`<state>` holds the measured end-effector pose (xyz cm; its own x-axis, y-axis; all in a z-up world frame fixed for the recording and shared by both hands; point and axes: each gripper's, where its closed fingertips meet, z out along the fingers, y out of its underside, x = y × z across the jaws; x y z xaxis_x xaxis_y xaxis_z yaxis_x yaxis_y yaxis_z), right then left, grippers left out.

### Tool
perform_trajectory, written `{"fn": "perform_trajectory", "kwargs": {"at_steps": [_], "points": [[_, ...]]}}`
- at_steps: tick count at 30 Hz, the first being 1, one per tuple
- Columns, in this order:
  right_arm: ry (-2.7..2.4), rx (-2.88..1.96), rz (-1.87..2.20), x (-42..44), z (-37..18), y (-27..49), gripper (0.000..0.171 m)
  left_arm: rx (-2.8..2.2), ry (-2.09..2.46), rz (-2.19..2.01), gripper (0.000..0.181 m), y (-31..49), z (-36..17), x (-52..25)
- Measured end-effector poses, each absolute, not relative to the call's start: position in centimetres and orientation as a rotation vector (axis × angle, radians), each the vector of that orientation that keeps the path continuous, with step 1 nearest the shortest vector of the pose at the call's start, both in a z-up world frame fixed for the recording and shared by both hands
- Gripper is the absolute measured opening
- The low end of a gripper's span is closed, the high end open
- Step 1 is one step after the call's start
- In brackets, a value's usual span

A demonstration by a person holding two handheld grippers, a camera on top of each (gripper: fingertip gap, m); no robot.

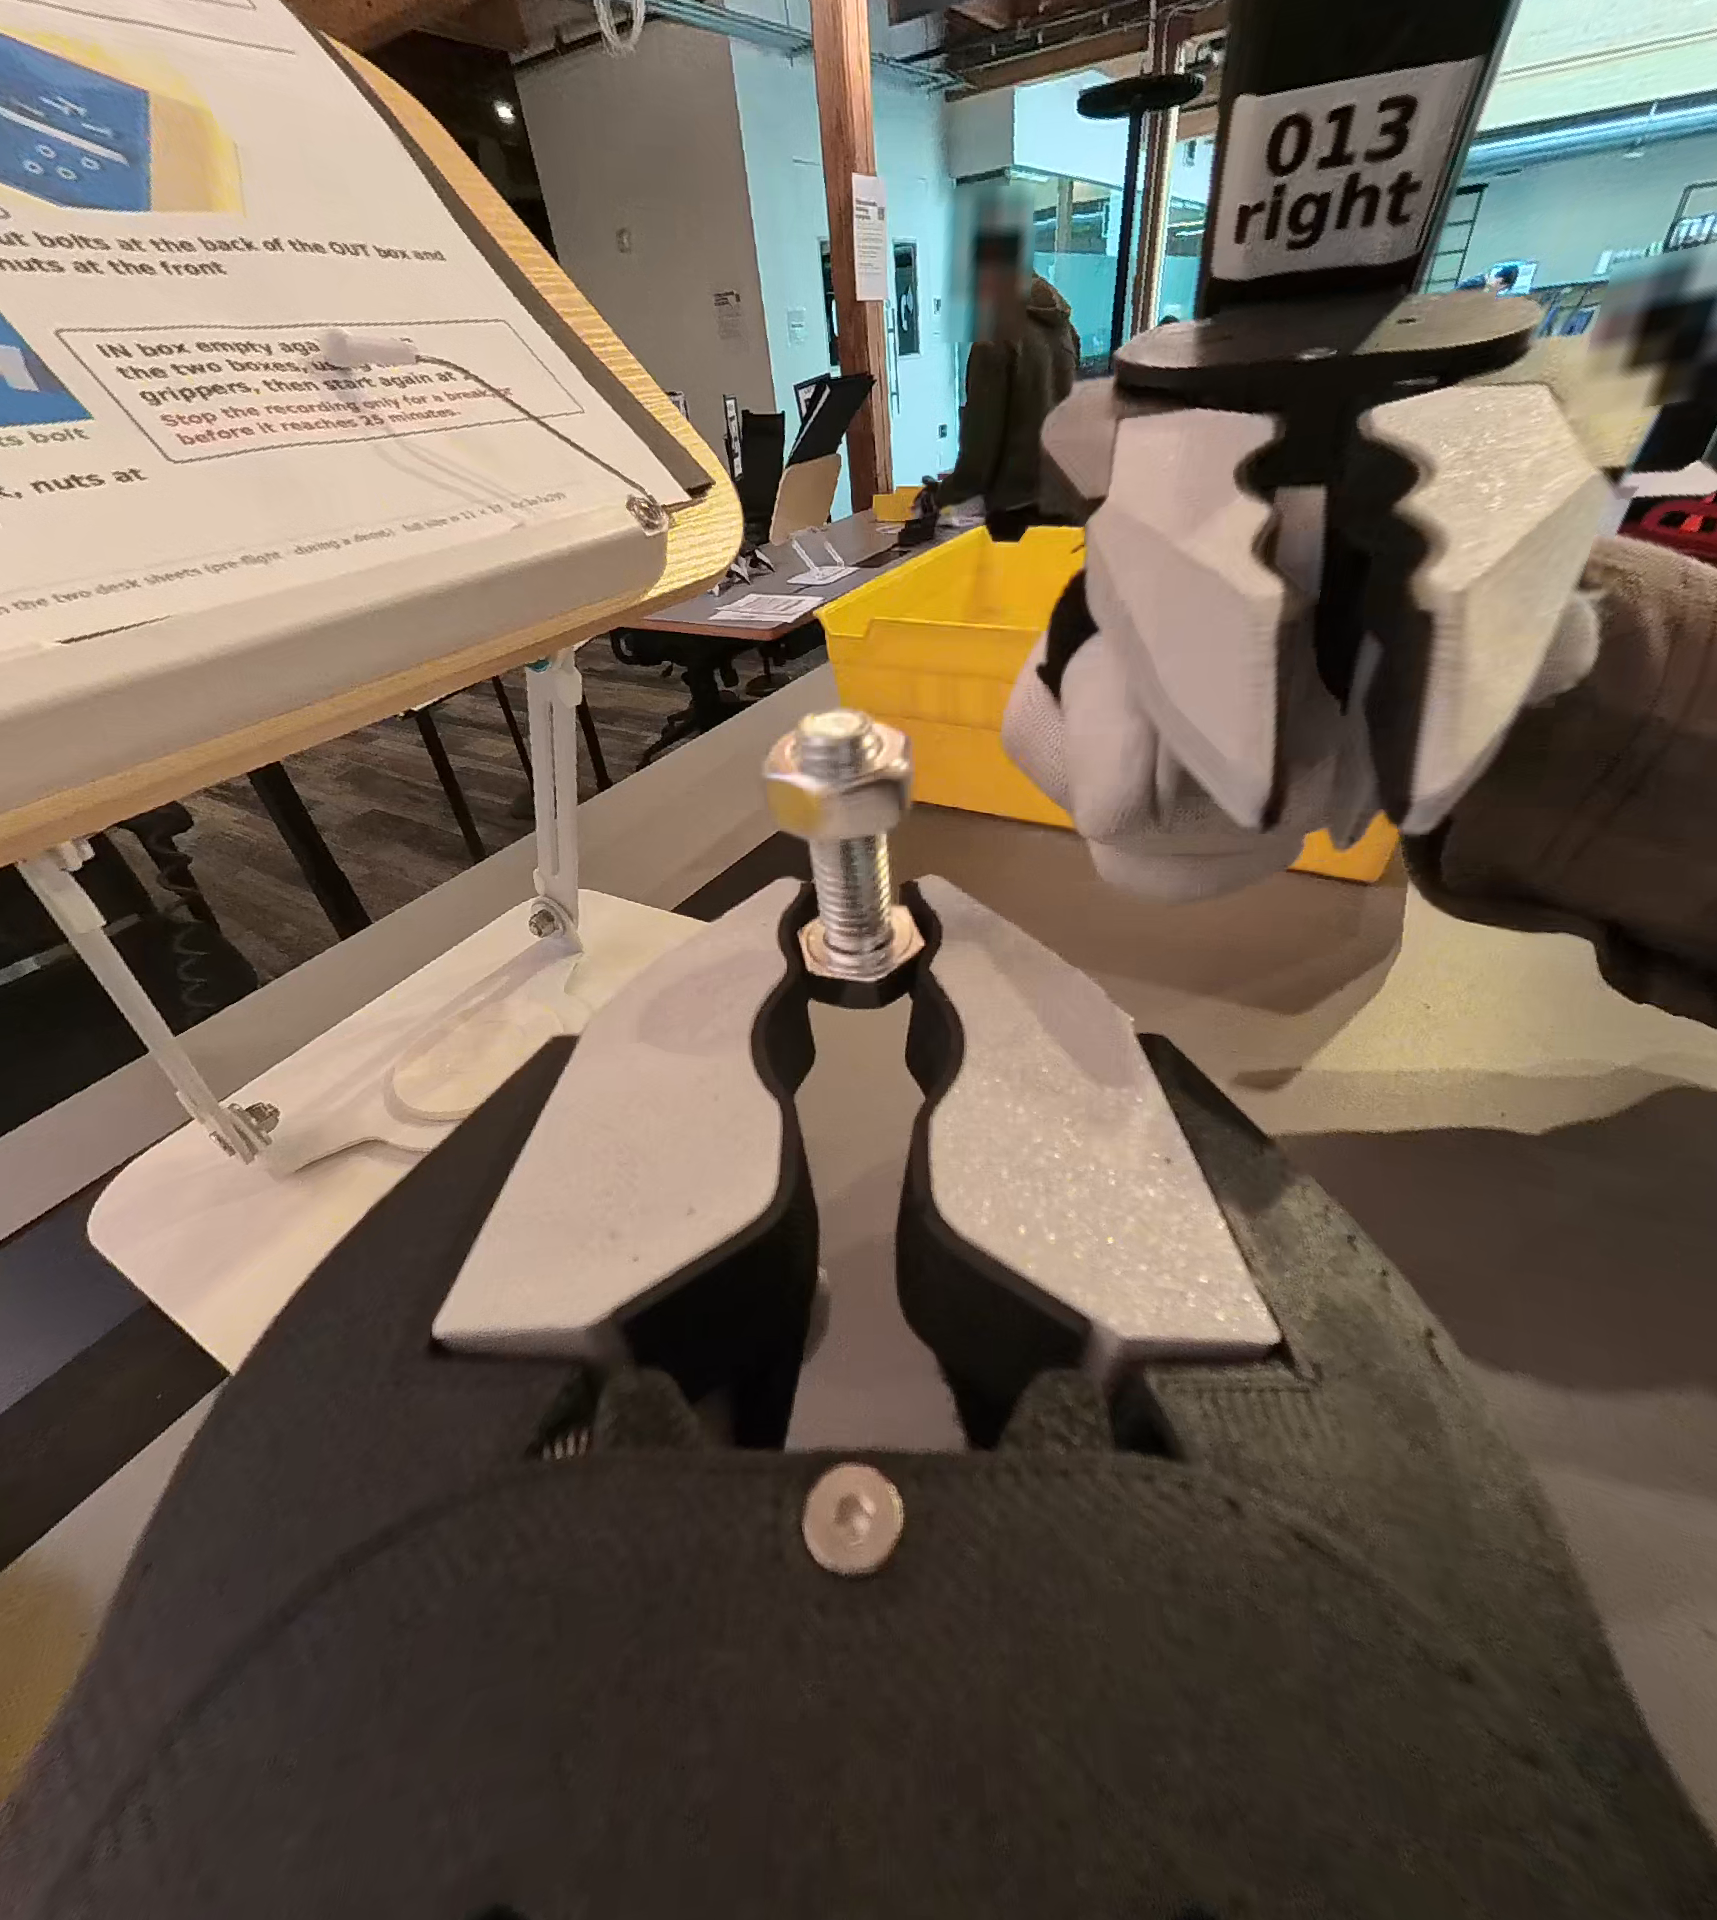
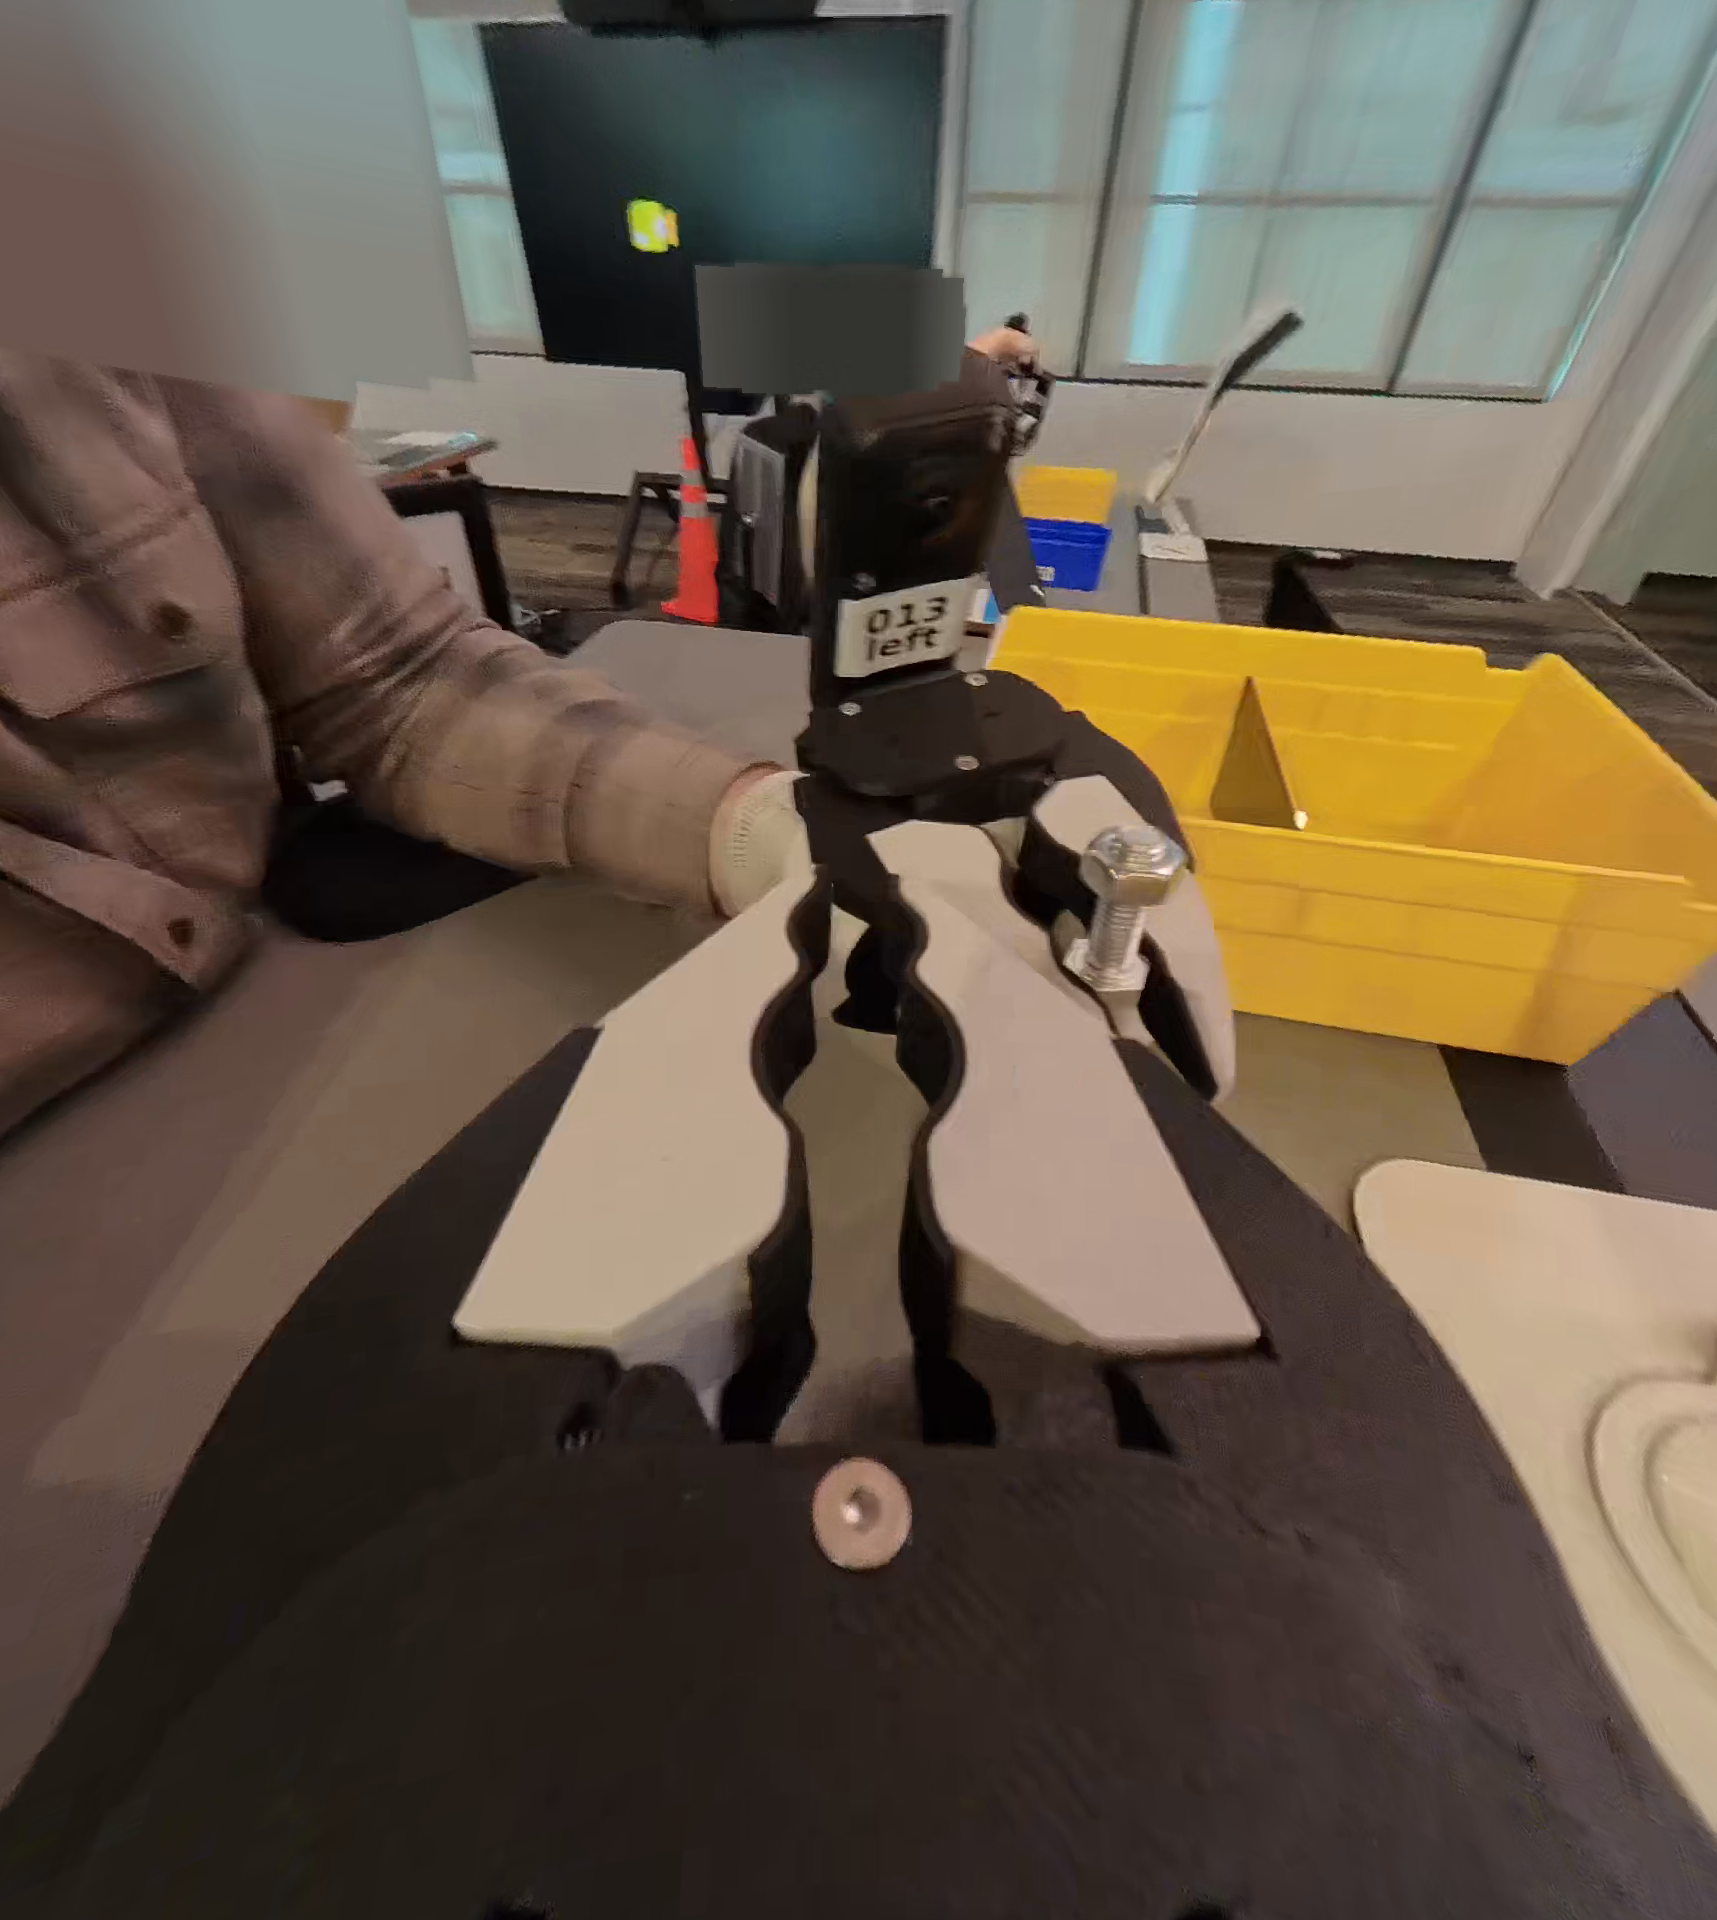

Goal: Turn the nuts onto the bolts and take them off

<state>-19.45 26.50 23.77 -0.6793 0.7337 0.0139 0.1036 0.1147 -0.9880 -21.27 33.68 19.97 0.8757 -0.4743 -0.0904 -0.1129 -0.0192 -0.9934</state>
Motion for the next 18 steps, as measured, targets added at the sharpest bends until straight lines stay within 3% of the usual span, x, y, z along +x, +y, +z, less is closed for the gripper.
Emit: {"fn": "perform_trajectory", "kwargs": {"at_steps": [4,6,9,11,12,13,15,18], "points": [[-1.789,-0.851,1.548,-20.4,24.3,27.8,0.029,-1.582,0.481,-0.305,0.014,33.7,19.9,-21.1],[-1.734,-0.893,1.497,-21.2,24.4,28.7,0.057,-1.584,0.484,-0.309,0.014,33.7,19.8,-21.0],[-1.726,-0.901,1.49,-21.5,24.2,28.7,0.068,-1.585,0.485,-0.31,0.014,33.7,19.8,-20.9],[-1.775,-0.878,1.515,-21.0,23.9,28.1,0.053,-1.588,0.49,-0.306,0.014,33.7,19.7,-20.9],[-1.83,-0.831,1.555,-20.1,23.9,27.4,0.017,-1.588,0.486,-0.306,0.014,33.7,19.7,-21.0],[-1.846,-0.815,1.581,-19.7,24.0,27.1,0.013,-1.586,0.483,-0.312,0.014,33.7,19.8,-21.0],[-1.829,-0.828,1.56,-19.9,24.1,27.5,0.012,-1.585,0.486,-0.309,0.014,33.7,19.8,-20.9],[-1.754,-0.87,1.529,-20.8,24.4,28.4,0.04,-1.589,0.489,-0.312,0.014,33.7,19.7,-20.9]]}}
